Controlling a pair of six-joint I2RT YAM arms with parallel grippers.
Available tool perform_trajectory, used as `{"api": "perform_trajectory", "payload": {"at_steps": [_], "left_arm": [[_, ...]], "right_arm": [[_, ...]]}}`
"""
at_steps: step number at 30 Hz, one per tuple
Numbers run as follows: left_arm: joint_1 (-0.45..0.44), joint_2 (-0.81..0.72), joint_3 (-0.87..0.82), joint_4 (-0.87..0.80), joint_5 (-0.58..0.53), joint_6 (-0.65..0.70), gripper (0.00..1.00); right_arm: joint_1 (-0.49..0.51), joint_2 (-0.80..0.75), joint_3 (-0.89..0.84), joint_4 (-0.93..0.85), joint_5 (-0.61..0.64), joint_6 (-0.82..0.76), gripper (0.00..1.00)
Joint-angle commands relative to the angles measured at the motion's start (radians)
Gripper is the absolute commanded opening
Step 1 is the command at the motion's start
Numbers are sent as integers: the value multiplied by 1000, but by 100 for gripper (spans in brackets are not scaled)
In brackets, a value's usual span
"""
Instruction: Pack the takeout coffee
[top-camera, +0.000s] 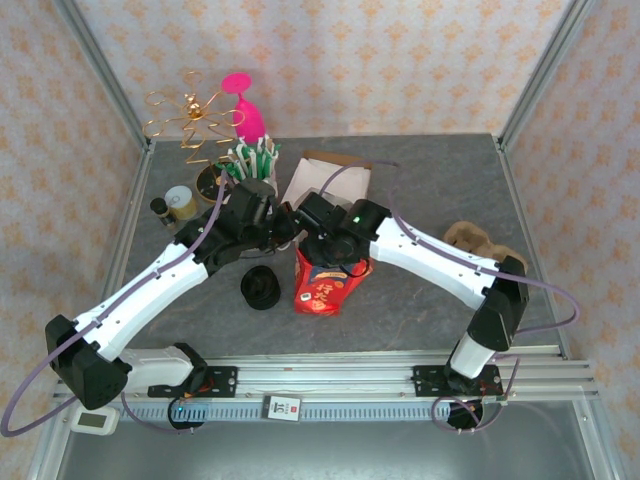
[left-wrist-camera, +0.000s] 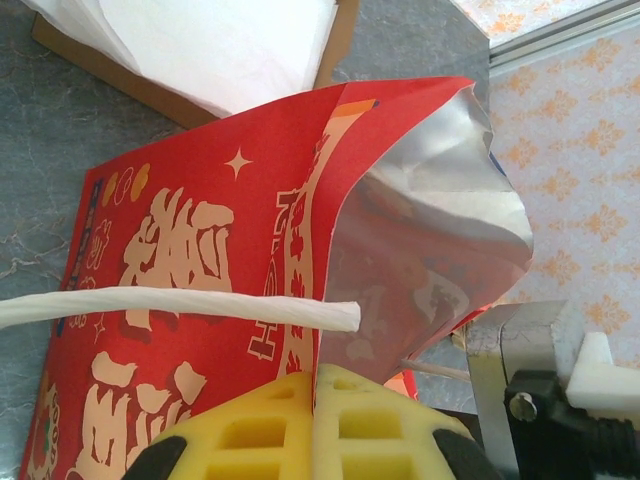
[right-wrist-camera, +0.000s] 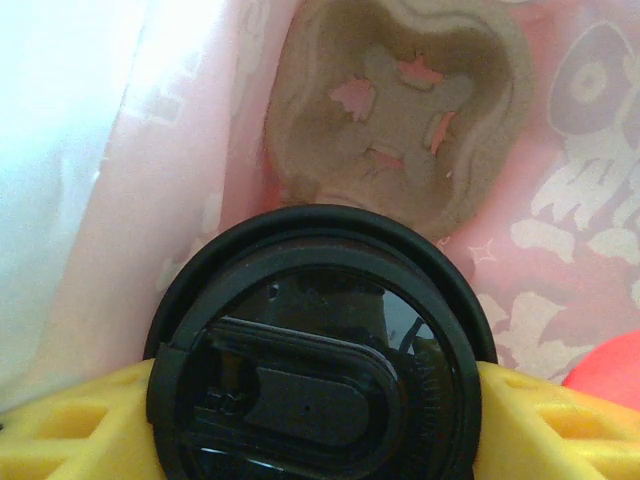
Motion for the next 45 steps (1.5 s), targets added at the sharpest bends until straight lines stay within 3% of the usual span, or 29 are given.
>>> {"api": "perform_trajectory", "payload": {"at_steps": [1,9,45], "left_arm": [[8,2,-24,13,-41,24,3],[8,11,-24,23,-37,28,4],[8,27,4,11,-55,37,3]], "right_arm": [[0,53,-41,-53,-15,-32,68],[-7,66,-44,-40,-11,-43,69],[-8,60,143,-132,19,-68,97]]}}
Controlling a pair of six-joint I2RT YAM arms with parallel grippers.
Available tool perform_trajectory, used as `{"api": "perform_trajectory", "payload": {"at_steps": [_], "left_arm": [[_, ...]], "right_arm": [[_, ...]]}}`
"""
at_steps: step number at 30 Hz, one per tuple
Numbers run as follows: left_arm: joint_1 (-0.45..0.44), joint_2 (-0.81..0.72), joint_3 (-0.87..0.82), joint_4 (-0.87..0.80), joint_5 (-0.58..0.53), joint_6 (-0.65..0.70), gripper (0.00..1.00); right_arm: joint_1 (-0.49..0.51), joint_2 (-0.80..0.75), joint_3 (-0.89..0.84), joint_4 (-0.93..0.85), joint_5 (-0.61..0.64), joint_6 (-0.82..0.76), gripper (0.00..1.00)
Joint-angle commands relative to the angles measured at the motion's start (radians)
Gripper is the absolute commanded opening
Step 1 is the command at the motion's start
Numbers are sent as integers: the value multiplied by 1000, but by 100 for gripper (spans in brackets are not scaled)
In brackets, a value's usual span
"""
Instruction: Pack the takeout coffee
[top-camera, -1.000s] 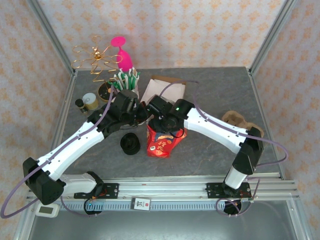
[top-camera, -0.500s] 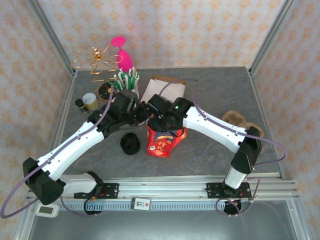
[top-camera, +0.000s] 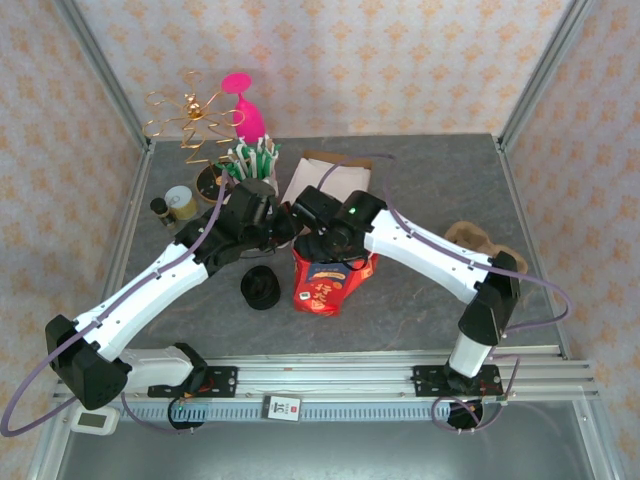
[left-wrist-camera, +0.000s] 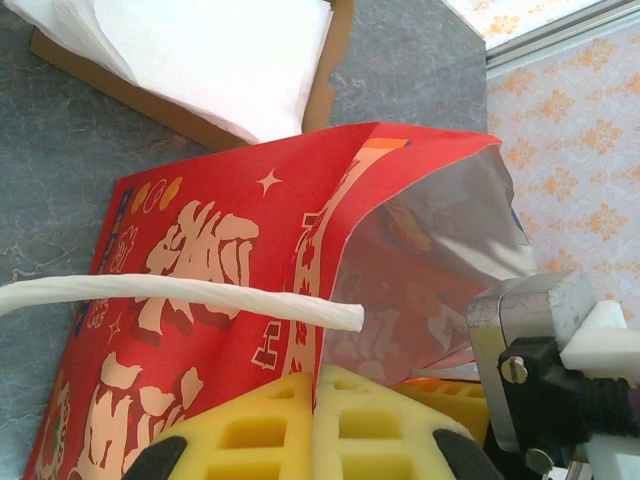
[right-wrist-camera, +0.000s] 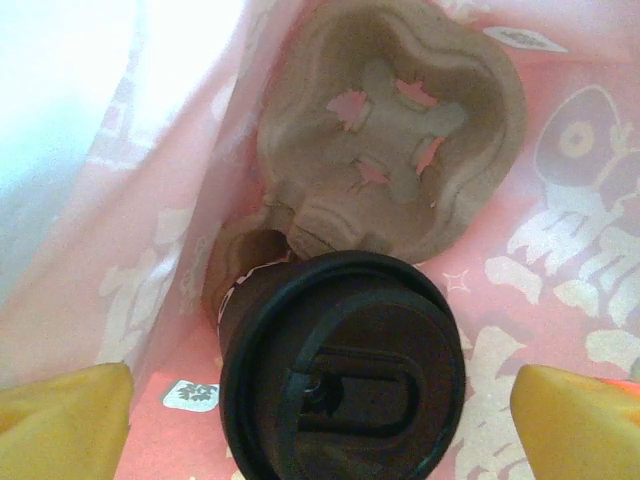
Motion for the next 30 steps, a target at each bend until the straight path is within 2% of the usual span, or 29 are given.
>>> {"api": "perform_trajectory", "payload": {"at_steps": [1,9,13,19,30], "left_arm": [[8,28,7,-2,-50,18,3],[8,29,15,-6,-53,22,4],[8,26,18,-12,-56,24,4],[8,22,17,-12,-59,21,4],[8,24,20,-13,-59,21,4]], "right_arm": [[10,4,51,-33,-8,-5,98],[10,3,107,-69,19,-8,100],[10,6,133,-76,24,-8,94],[9,5,160,-87,24,-1,78],[8,17,262,-134,42,10,74]]}}
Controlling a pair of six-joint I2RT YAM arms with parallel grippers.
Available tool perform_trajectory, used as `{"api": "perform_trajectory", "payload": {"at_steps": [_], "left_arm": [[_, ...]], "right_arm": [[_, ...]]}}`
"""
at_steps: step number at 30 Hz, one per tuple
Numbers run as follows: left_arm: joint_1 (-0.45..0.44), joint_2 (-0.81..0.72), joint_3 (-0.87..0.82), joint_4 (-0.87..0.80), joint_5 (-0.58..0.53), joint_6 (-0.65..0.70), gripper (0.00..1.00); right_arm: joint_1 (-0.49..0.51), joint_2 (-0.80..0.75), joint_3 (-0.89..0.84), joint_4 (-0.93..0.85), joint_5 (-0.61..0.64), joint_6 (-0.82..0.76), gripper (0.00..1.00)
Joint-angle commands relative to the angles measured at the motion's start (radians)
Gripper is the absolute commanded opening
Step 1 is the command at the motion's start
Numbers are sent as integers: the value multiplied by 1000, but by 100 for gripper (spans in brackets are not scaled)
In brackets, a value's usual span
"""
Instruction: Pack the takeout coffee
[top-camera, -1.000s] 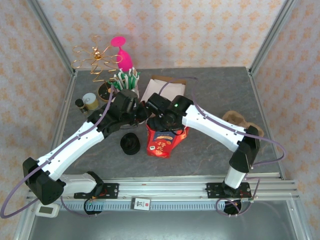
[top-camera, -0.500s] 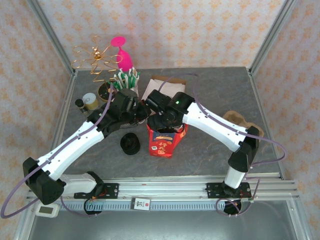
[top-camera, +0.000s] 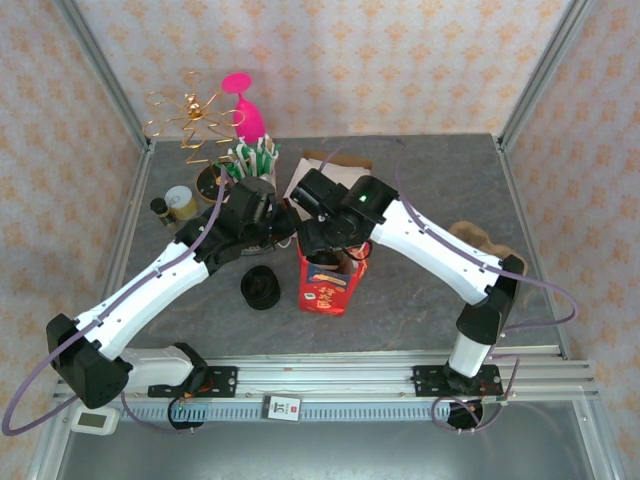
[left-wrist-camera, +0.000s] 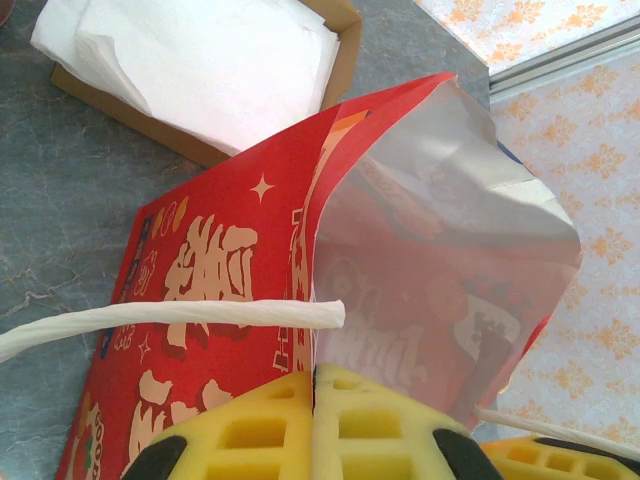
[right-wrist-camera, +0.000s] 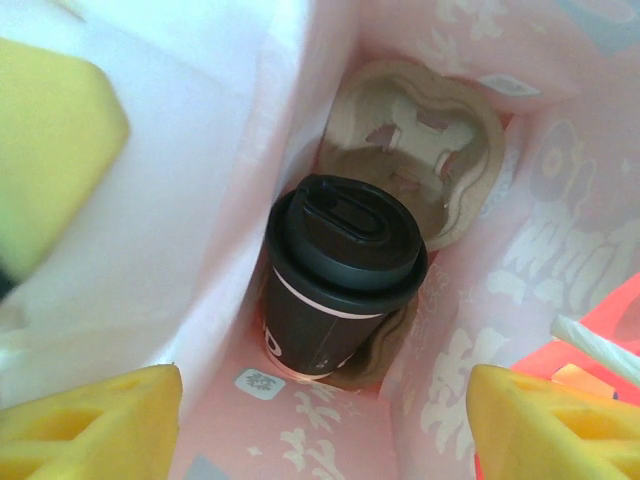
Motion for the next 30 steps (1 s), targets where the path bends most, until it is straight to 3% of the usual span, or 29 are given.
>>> {"api": "perform_trajectory", "payload": {"at_steps": [1,17,22,28,30], "left_arm": [[4,17,13,-22,-19,22,4],[5,19,23,-29,-34,24,3],[6,14,25,-30,-38,24,4],[6,15,32,-28,-38,38,30],[6,17,43,-40,-45,46,34]], "right_arm": [[5,10,67,-21,35,18,74],[-12,0,164,-21,16,-2,74],[-19,-3,204,-22,17,-15,67],[-42,-6,269,-22,38,-29,63],[-48,-9,284,-20,48,-33,63]]}}
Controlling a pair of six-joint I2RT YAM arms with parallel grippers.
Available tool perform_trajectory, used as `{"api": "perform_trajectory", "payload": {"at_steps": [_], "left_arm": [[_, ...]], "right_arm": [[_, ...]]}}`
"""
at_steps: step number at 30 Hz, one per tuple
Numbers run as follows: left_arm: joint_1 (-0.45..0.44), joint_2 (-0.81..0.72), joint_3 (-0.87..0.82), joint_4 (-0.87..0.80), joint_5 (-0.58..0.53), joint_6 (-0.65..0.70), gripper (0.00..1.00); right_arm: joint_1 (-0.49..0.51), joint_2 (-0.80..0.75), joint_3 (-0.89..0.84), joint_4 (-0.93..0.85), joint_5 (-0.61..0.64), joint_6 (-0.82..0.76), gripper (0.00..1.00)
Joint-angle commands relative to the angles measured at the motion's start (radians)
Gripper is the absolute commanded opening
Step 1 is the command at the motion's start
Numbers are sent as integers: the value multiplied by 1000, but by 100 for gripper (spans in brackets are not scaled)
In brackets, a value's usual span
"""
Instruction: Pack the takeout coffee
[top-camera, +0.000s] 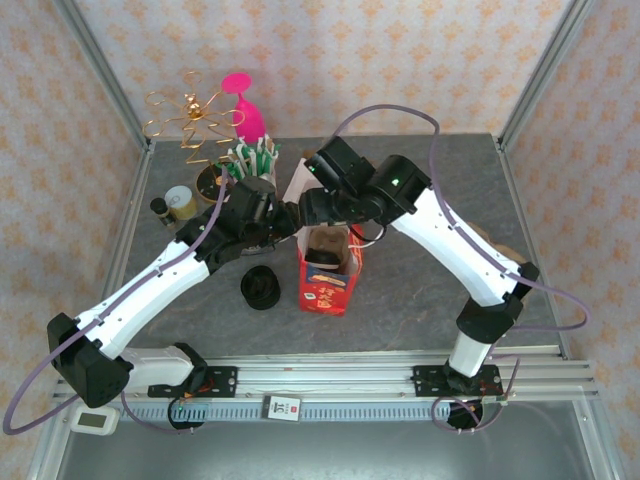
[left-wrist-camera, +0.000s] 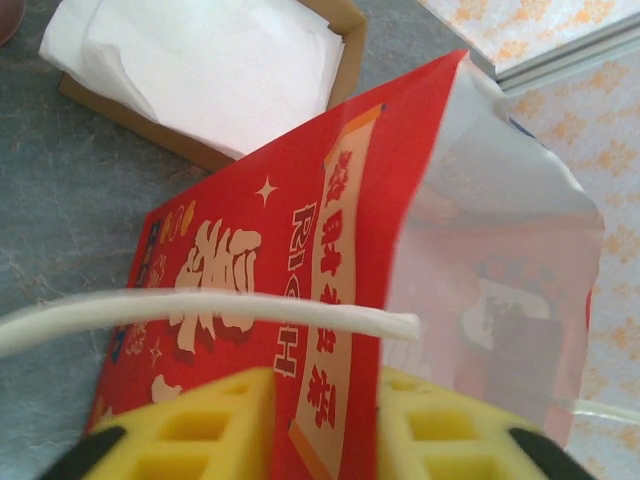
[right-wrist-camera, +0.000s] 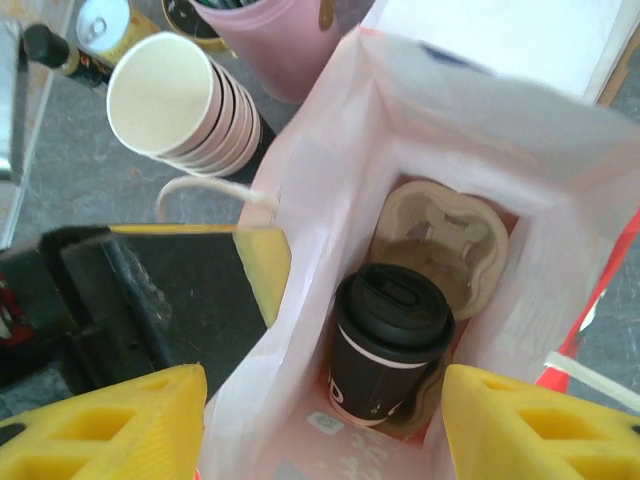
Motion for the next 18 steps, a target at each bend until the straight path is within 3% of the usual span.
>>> {"api": "perform_trajectory", "payload": {"at_steps": [1,7,18], "left_arm": [[2,14,40,-39,-41,25,35],[2,3,69,-64,-55,40,47],[8,-25,108,-115,-83,72,56]], "right_arm": [[-12,-12,37,9,39,-22,63],[-22,-20,60,35,46,-31,64],[-32,-31,84,68,60,-45,65]]}}
